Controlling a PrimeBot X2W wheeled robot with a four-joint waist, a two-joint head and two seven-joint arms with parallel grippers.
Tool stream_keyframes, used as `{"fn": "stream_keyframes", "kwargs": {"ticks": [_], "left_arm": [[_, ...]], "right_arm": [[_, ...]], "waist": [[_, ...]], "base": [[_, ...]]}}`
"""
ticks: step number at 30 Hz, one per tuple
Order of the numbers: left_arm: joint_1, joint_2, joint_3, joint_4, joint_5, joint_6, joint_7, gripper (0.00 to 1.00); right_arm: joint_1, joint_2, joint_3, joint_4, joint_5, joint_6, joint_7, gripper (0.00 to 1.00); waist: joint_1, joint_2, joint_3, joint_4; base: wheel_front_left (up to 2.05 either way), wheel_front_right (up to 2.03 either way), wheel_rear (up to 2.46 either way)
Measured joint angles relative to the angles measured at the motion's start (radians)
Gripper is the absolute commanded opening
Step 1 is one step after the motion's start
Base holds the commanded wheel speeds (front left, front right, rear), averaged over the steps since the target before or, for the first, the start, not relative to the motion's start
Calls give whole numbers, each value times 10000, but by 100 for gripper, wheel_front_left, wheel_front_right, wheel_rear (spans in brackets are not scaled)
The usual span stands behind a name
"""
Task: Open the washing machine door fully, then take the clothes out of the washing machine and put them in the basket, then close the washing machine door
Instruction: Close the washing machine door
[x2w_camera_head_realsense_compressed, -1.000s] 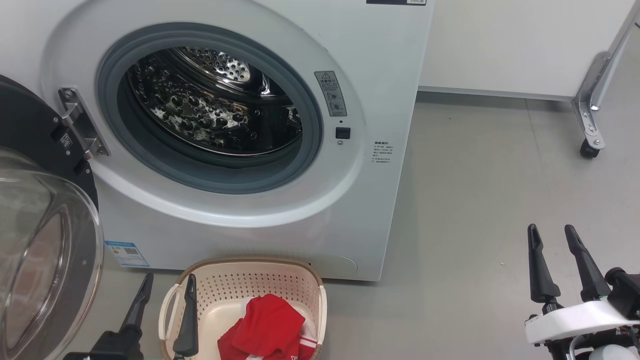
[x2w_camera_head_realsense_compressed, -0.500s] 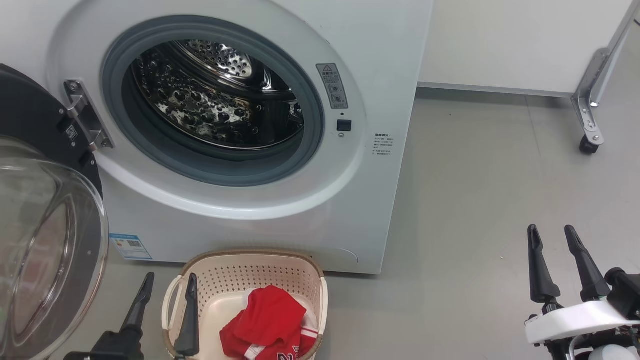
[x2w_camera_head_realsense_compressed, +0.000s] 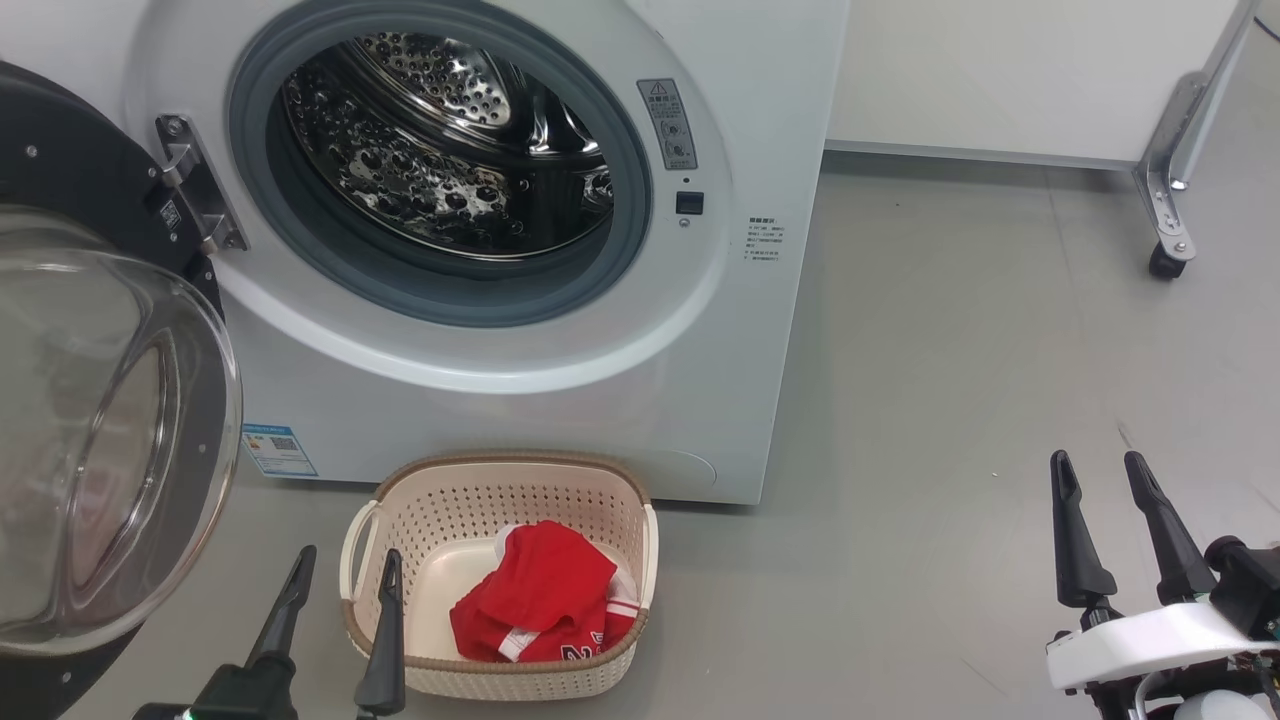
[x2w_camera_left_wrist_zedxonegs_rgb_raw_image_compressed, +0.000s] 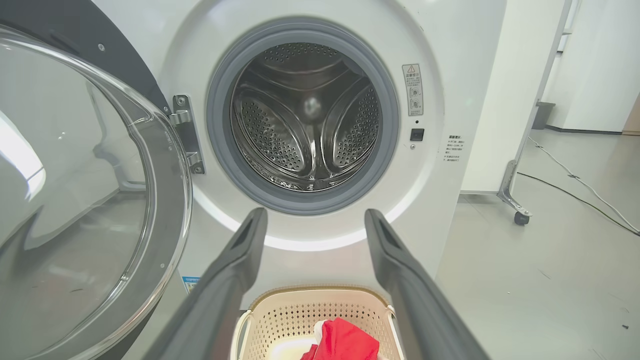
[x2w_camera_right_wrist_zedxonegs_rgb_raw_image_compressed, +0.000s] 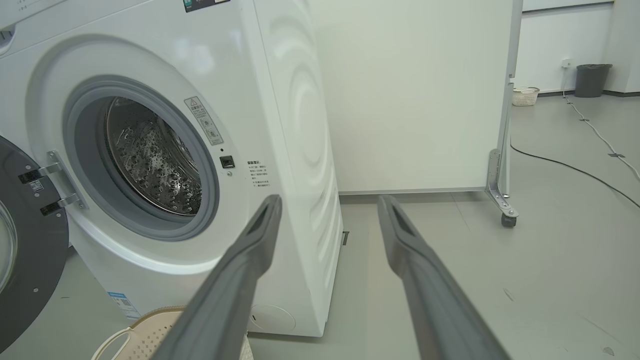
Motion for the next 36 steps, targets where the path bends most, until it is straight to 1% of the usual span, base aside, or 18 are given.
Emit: {"fn": "stream_keyframes", "kwargs": {"ticks": [3,14,36], "left_arm": [[0,0,0,-17,188,2,0,100],[1,-2,50,-88,190,4,0,100],[16,-17,81,-245,184,4,0,100]], "right_arm": [[0,0,6,2,0,0,0,100],[0,-4,25,2,0,0,0,100],[0,-67,157,0,0,0,0,100]], "waist": [[0,0,16,5],[0,0,65,51],[0,0,48,65]], "base": [[-118,118,0],[-97,97,0],[-63,63,0]]}}
